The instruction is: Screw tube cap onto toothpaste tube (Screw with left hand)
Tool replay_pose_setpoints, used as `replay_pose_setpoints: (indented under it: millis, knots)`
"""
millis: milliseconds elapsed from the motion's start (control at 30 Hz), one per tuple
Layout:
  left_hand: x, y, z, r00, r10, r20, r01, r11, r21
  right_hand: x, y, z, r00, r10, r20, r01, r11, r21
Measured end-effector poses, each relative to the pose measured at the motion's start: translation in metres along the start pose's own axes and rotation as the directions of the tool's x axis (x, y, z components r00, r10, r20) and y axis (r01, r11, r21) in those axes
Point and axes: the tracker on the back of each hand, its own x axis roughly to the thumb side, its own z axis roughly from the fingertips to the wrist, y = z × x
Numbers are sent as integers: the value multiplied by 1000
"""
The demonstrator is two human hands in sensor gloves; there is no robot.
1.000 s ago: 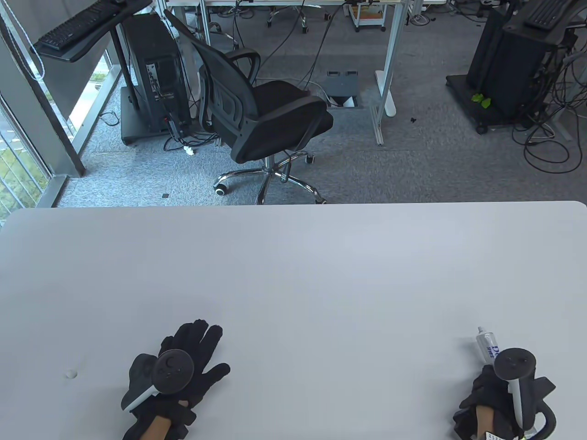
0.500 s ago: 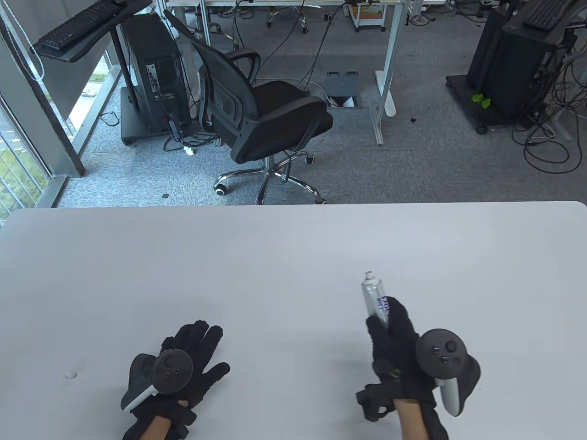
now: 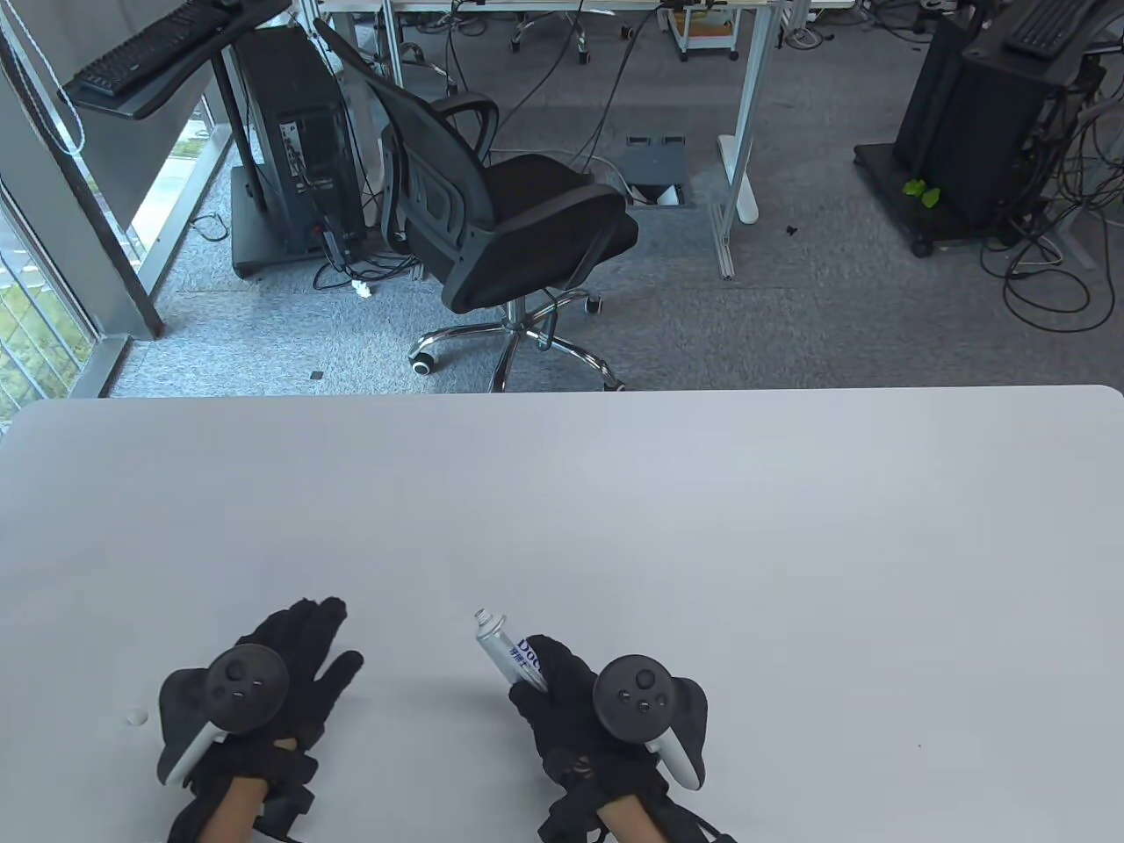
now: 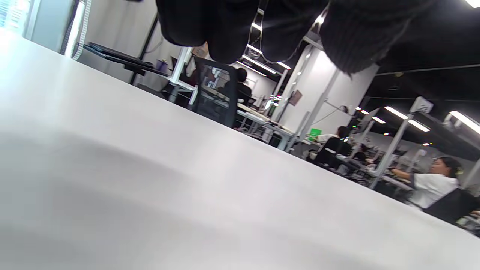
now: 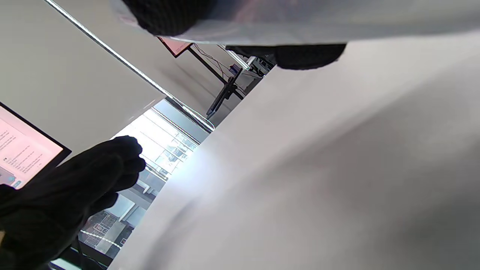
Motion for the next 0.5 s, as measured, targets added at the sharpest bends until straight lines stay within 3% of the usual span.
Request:
replay_pose_setpoints:
  millis: [100,233,367,500]
  knots:
    - [-37,23,0,984,-139,-108,139,990,-13,-3,1,0,1000,-8,-13,8,1000,7]
    - [-88,38,3,922,-276,-272,253,960,-118,1,0,-1,1000,19,3,-19,1000,0]
    - [-120,27,7,872,-327,-365,279,944,-179,2,-1,-2,999,35,11,-35,999,-7]
    - [-137,10,5,800,-439,-409,323,889,-324,2,0,-3,997,70,17,-70,998,-11]
